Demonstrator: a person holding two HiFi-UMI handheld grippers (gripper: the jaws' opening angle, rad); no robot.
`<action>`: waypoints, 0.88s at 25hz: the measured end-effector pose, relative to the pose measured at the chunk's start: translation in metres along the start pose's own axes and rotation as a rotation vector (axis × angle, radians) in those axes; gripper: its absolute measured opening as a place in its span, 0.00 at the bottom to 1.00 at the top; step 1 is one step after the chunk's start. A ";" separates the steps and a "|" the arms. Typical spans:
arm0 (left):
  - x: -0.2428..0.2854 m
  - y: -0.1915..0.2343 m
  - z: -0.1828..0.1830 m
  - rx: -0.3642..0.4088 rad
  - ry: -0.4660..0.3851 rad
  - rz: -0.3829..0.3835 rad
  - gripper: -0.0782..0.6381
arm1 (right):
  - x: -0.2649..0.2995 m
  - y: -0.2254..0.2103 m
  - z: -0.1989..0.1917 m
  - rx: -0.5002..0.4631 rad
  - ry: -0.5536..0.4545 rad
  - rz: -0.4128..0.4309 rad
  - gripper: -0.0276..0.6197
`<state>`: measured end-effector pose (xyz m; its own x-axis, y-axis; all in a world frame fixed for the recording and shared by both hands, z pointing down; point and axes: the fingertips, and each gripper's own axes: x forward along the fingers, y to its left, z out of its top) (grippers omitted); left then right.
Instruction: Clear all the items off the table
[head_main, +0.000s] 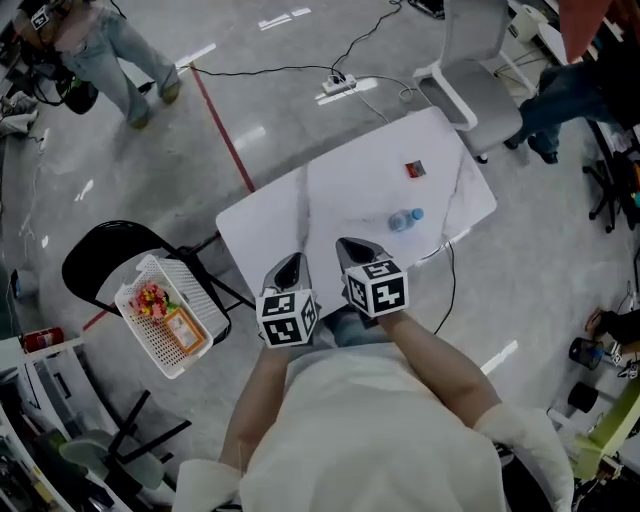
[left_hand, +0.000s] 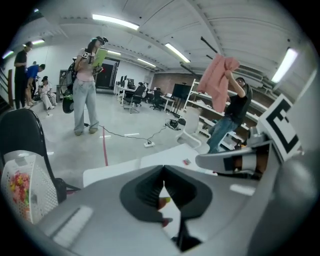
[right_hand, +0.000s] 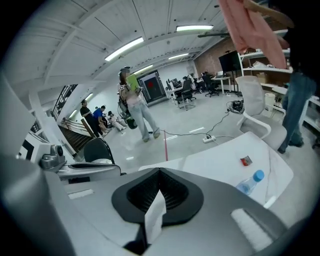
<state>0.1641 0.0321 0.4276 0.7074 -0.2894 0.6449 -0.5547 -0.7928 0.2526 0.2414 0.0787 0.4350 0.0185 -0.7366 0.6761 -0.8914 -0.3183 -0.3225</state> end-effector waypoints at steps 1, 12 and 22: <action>0.006 -0.005 0.000 0.009 0.008 -0.012 0.12 | -0.002 -0.009 -0.001 0.014 -0.001 -0.014 0.04; 0.063 -0.056 -0.008 0.100 0.085 -0.127 0.12 | -0.013 -0.098 -0.029 0.151 -0.010 -0.165 0.04; 0.106 -0.088 -0.031 0.149 0.145 -0.199 0.12 | -0.012 -0.159 -0.076 0.230 0.021 -0.259 0.04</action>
<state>0.2745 0.0875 0.4965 0.7194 -0.0490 0.6928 -0.3332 -0.8996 0.2824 0.3484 0.1835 0.5291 0.2195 -0.6016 0.7681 -0.7330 -0.6212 -0.2772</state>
